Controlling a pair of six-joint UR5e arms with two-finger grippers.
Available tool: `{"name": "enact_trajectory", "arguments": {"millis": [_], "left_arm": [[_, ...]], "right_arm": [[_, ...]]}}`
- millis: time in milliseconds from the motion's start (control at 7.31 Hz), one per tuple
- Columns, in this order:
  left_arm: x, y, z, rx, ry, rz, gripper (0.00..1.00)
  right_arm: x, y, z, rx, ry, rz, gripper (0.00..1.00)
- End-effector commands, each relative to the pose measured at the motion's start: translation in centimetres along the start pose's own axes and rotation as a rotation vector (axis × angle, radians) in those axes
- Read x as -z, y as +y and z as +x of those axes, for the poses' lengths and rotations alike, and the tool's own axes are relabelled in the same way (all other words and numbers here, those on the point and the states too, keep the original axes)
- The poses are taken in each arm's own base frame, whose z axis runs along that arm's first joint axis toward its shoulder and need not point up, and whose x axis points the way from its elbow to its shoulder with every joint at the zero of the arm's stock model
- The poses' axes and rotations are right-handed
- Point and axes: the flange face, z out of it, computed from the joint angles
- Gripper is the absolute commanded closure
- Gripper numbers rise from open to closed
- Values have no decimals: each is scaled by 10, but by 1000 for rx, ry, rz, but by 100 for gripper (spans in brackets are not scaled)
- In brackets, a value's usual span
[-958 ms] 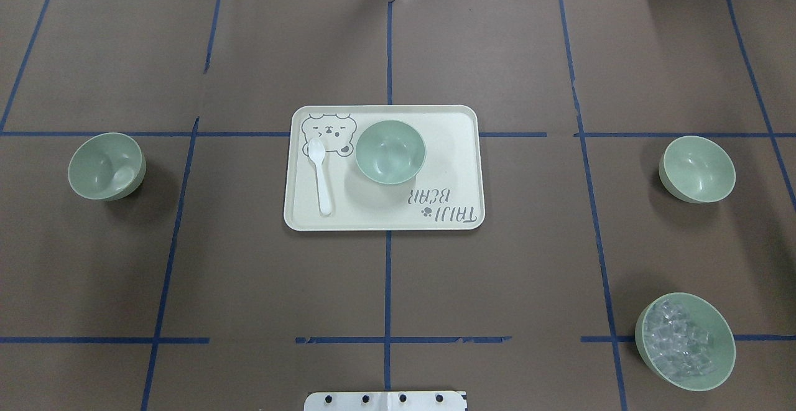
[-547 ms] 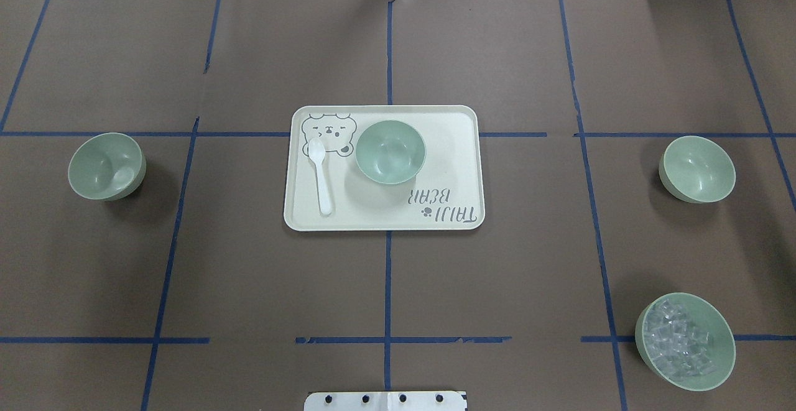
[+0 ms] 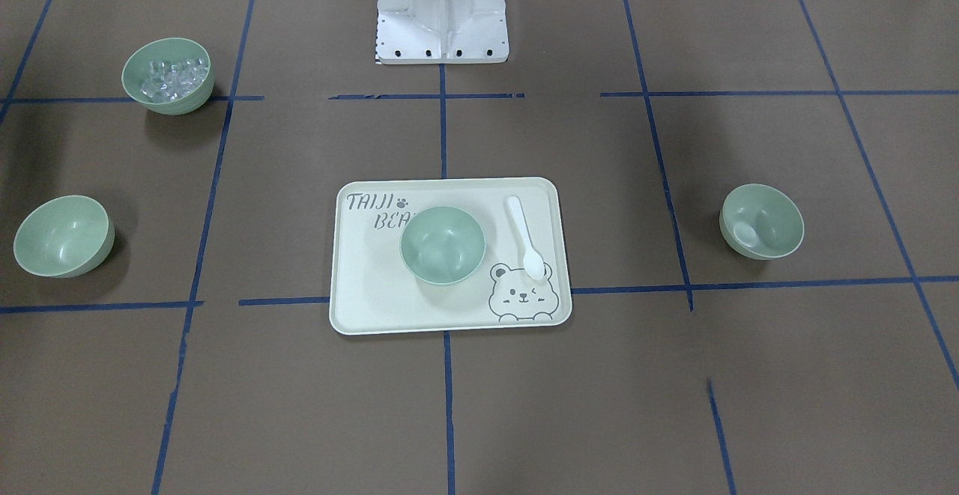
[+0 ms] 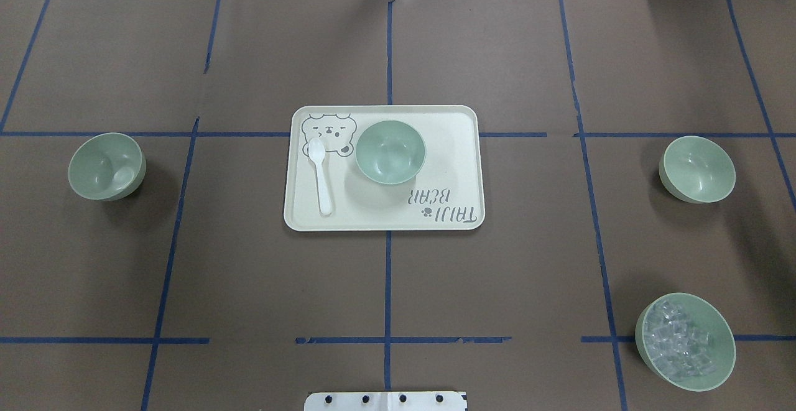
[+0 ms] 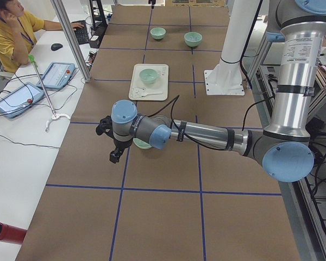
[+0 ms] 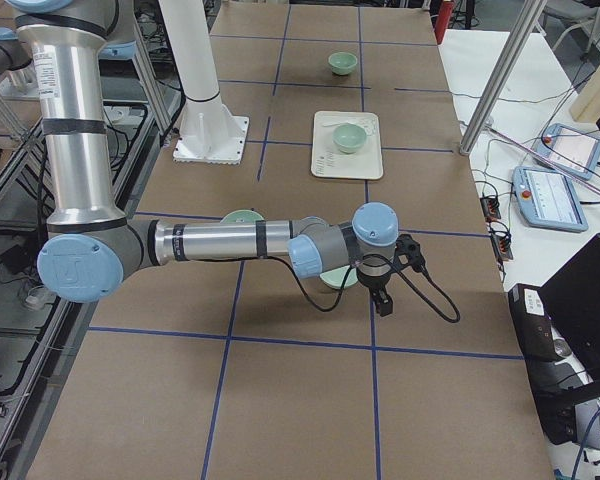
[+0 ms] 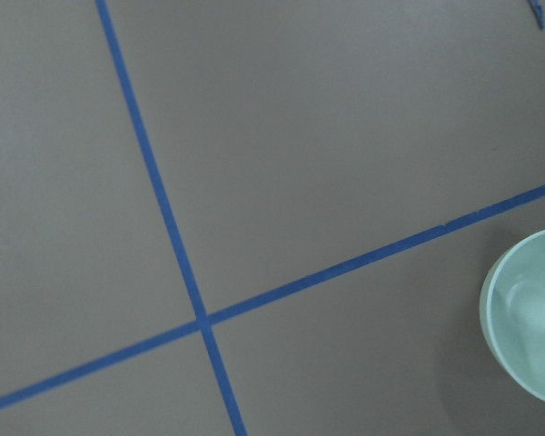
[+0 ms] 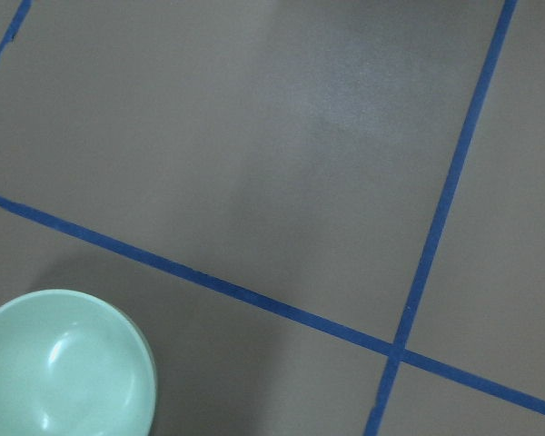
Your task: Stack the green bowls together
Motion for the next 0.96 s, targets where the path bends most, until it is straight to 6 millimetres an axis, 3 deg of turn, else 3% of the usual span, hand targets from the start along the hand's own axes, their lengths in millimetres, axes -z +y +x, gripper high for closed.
{"name": "enact_trajectory", "arguments": {"millis": [0, 137, 411, 821], "left_arm": [[-23, -13, 20, 96, 37, 21, 0], [-64, -16, 66, 23, 75, 12, 0], [-109, -10, 102, 217, 18, -20, 0], [-160, 13, 138, 297, -17, -26, 7]], "right_arm": [[-11, -15, -19, -34, -17, -6, 0], [-10, -16, -20, -40, -25, -6, 0], [-7, -17, -27, -29, -61, 1, 0], [-6, -18, -28, -31, -63, 2, 0]]}}
